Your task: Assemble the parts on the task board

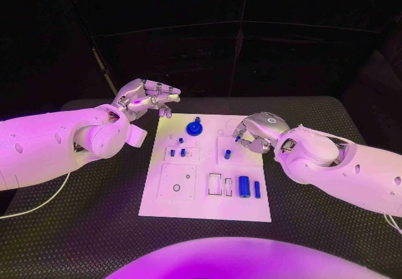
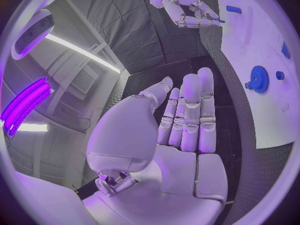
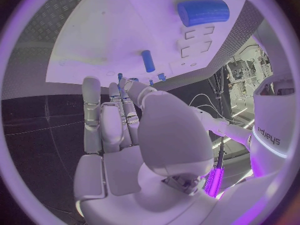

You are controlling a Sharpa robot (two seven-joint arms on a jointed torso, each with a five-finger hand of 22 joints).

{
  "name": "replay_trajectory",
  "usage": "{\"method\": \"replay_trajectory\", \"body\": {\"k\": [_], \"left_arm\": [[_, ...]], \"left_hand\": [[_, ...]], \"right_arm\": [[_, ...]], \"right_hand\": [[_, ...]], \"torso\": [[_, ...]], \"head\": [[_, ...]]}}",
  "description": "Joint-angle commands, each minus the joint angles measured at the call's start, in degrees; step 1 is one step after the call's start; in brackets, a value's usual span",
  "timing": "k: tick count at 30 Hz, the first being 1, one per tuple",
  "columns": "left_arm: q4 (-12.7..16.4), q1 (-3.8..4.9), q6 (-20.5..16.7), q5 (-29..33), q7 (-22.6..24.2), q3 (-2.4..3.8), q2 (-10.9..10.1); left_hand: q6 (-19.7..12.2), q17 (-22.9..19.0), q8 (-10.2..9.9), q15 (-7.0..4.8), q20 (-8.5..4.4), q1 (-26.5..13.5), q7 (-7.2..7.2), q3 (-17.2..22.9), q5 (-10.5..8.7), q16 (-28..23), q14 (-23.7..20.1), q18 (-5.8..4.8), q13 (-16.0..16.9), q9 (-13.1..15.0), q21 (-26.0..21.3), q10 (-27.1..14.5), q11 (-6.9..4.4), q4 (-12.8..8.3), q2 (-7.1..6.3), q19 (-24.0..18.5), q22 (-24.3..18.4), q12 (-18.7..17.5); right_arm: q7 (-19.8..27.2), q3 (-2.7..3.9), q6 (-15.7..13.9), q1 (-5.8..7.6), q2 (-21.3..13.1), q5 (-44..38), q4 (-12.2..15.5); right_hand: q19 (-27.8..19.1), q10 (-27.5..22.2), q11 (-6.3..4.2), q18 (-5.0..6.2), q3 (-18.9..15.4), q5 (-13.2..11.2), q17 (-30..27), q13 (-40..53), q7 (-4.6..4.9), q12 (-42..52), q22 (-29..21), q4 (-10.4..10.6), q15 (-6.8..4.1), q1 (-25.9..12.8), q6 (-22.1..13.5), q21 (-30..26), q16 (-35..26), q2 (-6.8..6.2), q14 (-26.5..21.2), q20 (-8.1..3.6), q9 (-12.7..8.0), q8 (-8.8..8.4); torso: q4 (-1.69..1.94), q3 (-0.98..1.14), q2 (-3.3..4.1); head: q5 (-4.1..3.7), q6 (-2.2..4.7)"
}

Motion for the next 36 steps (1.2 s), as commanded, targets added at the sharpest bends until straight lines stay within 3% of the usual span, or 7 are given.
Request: {"method": "replay_trajectory", "body": {"k": [1, 7, 12, 18, 25, 29, 36], "left_arm": [[-0.1, 0.07, 0.3, 0.5, 1.2, 0.05, 0.0], [-0.3, 0.06, 0.3, 0.7, 1.4, 0.04, 0.2], [-0.5, 0.05, 0.3, 0.8, 1.6, 0.04, 0.4], [-0.6, 0.05, 0.3, 0.9, 1.7, 0.04, 0.7], [-0.4, 0.07, 0.4, 0.9, 1.6, 0.04, 0.8], [-0.3, 0.09, 0.5, 0.9, 1.6, 0.04, 0.9], [-0.2, 0.12, 0.8, 0.9, 1.6, 0.05, 0.8]], "left_hand": [[0.0, -0.1, -0.2, 0.08, 0.28, -0.6, 0.48, -0.2, -0.04, -0.4, -0.1, 0.33, 0.0, -0.1, -0.2, -0.3, -0.02, 0.2, 0.12, -0.2, -0.1, 0.0], [0.0, -0.1, -0.2, 0.09, 0.3, -0.8, 0.47, -0.4, -0.04, -0.4, -0.1, 0.33, 0.0, -0.1, -0.4, -0.3, -0.02, 0.4, 0.1, -0.2, -0.2, 0.1], [0.0, -0.1, -0.2, 0.1, 0.3, -0.8, 0.46, -0.5, -0.04, -0.4, -0.1, 0.33, 0.0, -0.1, -0.4, -0.3, -0.03, 0.4, 0.1, -0.2, -0.3, 0.1], [0.0, -0.1, -0.2, 0.1, 0.3, -0.8, 0.46, -0.5, -0.04, -0.4, -0.1, 0.33, 0.0, -0.1, -0.4, -0.3, -0.03, 0.4, 0.1, -0.2, -0.3, 0.1], [-0.1, -0.2, -0.2, 0.1, 0.31, -0.9, 0.45, -0.6, -0.03, -0.5, -0.1, 0.33, 0.0, -0.1, -0.5, -0.4, -0.03, 0.4, 0.09, -0.2, -0.3, 0.1], [-0.1, -0.2, -0.2, 0.1, 0.31, -0.9, 0.45, -0.6, -0.03, -0.5, -0.1, 0.33, 0.0, -0.1, -0.5, -0.4, -0.03, 0.4, 0.09, -0.2, -0.3, 0.1], [-0.2, -0.2, -0.3, 0.12, 0.32, -0.9, 0.46, -0.7, -0.04, -0.5, -0.2, 0.33, 0.0, -0.1, -0.6, -0.5, -0.02, 0.5, 0.0, -0.2, -0.4, 0.1]], "right_arm": [[0.2, 0.06, -2.3, 0.12, -0.2, 0.9, 1.6], [0.5, 0.09, -2.8, 0.13, 0.4, 1.3, 5.6], [0.9, 0.1, -2.4, 0.13, 2.4, 1.7, 6.7], [1.7, 0.07, -1.1, 0.14, 6.3, 1.9, 5.9], [3.0, -0.03, 0.2, 0.09, 11.3, 3.4, 2.9], [3.0, -1.65, 2.0, 0.04, 13.4, 3.8, 1.2], [3.0, -2.93, 4.3, 0.0, 15.4, 3.5, -0.8]], "right_hand": [[0.4, 0.5, 0.0, -0.74, 0.3, 0.3, 0.1, 0.1, 0.03, 0.2, 0.1, 0.0, -0.32, -0.4, 0.3, 0.4, 0.3, 0.06, 2.1, 0.2, 0.1, -0.07], [0.5, 0.6, 0.0, -0.76, 0.3, 0.3, 0.2, 0.1, 0.02, 0.2, 0.2, -0.1, -0.31, -0.4, 0.3, 0.5, 0.4, 0.03, 2.1, 0.21, 0.1, -0.06], [0.5, 0.6, 0.0, -0.77, 0.3, 0.3, 0.2, 0.1, 0.02, 0.2, 0.2, -0.1, -0.31, -0.4, 0.3, 0.5, 0.4, 0.03, 2.1, 0.21, 0.1, -0.06], [0.4, 0.6, 0.0, -0.75, 0.4, 0.3, 0.2, 0.1, 0.04, 0.2, 0.1, -0.1, -0.3, -0.5, 0.3, 0.5, 0.4, 0.04, 2.1, 0.22, 0.1, -0.06], [0.3, 0.4, 0.09, -0.73, 0.5, 0.4, 0.4, 0.0, 0.14, 0.1, 0.1, 0.0, -0.24, -0.7, 0.1, 0.6, 0.6, 0.07, 2.1, 0.27, 0.0, -0.22], [0.2, 0.3, 0.13, -0.71, 0.5, 0.4, 0.2, 0.0, 0.19, 0.0, 0.0, 0.0, -0.2, -0.8, 0.1, 0.6, 0.6, 0.05, 2.1, 0.3, 0.0, -0.29], [0.0, 0.2, 0.21, -0.69, 0.5, 0.4, 0.0, 0.0, 0.26, -0.2, -0.1, 0.0, -0.14, -1.0, -0.1, 0.5, 0.5, -0.02, 2.1, 0.36, -0.1, -0.39]], "torso": [[-0.08, 0.01, 0.06], [0.0, 0.02, 0.15], [0.04, -0.01, 0.21], [0.14, -0.1, 0.27], [0.17, 0.0, 0.37], [0.09, -0.08, 0.23], [0.11, 0.01, 0.24]], "head": [[0.36, -0.12], [1.35, -0.3], [2.44, -0.8], [4.37, -1.54], [6.02, -1.57], [6.78, -1.57], [7.55, -1.57]]}}
